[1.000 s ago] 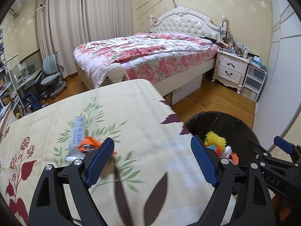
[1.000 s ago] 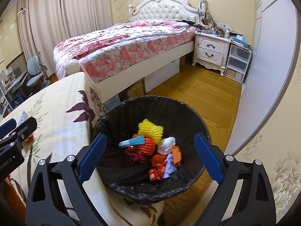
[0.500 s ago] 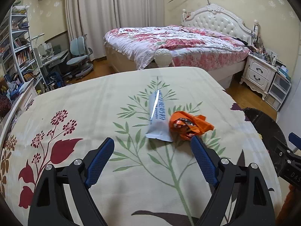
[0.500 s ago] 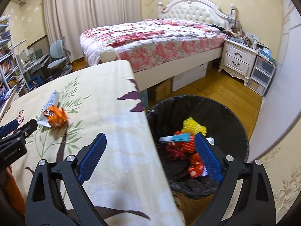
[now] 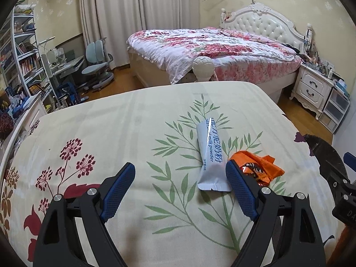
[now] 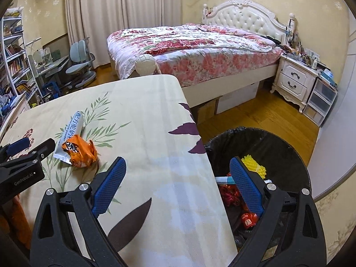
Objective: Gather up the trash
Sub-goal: 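Move both tools away from the bin toward the packet and orange bag, then grasp the white milk-powder packet with the left tool, then grasp the orange plastic bag with the right tool while the left tool holds the packet, then carry the packet and orange bag over the bin and open both tools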
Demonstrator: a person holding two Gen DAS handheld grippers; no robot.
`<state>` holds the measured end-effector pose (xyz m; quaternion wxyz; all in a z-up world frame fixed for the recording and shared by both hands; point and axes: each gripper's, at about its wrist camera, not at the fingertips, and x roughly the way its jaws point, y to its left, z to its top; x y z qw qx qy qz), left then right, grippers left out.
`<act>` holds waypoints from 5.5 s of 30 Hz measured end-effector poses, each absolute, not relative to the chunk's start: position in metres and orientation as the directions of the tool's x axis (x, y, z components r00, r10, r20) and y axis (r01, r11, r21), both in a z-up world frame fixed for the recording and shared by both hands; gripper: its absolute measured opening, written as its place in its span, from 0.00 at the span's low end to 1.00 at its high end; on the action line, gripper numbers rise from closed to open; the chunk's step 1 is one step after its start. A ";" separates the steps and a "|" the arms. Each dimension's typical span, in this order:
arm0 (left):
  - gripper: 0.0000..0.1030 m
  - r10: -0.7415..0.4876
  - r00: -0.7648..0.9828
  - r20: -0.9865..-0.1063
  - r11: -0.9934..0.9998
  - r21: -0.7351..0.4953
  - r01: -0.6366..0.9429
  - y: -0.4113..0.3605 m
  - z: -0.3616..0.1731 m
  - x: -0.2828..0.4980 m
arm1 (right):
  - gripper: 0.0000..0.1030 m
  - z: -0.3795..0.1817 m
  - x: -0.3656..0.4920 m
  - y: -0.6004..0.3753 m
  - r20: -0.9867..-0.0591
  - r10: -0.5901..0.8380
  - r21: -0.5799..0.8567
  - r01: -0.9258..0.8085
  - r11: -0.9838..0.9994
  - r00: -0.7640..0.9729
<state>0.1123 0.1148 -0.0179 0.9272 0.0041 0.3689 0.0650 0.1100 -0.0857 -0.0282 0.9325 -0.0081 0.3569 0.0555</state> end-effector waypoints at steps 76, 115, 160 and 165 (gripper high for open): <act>0.74 0.026 0.613 -0.789 0.965 -0.140 -0.221 0.207 -0.037 0.082 | 0.89 -0.028 0.091 -0.011 -0.672 0.224 0.032 -0.275 0.961 0.706; 0.36 0.101 0.612 -0.785 0.978 -0.033 -0.204 0.223 -0.044 0.080 | 0.89 -0.035 0.086 -0.008 -0.681 0.248 0.042 -0.301 0.953 0.689; 0.31 -0.022 0.735 -0.678 0.999 -0.050 -0.017 0.101 -0.009 0.052 | 0.36 -0.018 0.055 -0.077 -0.661 0.218 0.051 -0.247 0.968 0.718; 0.31 -0.078 0.751 -0.656 0.997 -0.046 0.063 0.057 -0.003 0.057 | 0.36 -0.013 0.051 -0.119 -0.641 0.143 0.031 -0.161 0.987 0.754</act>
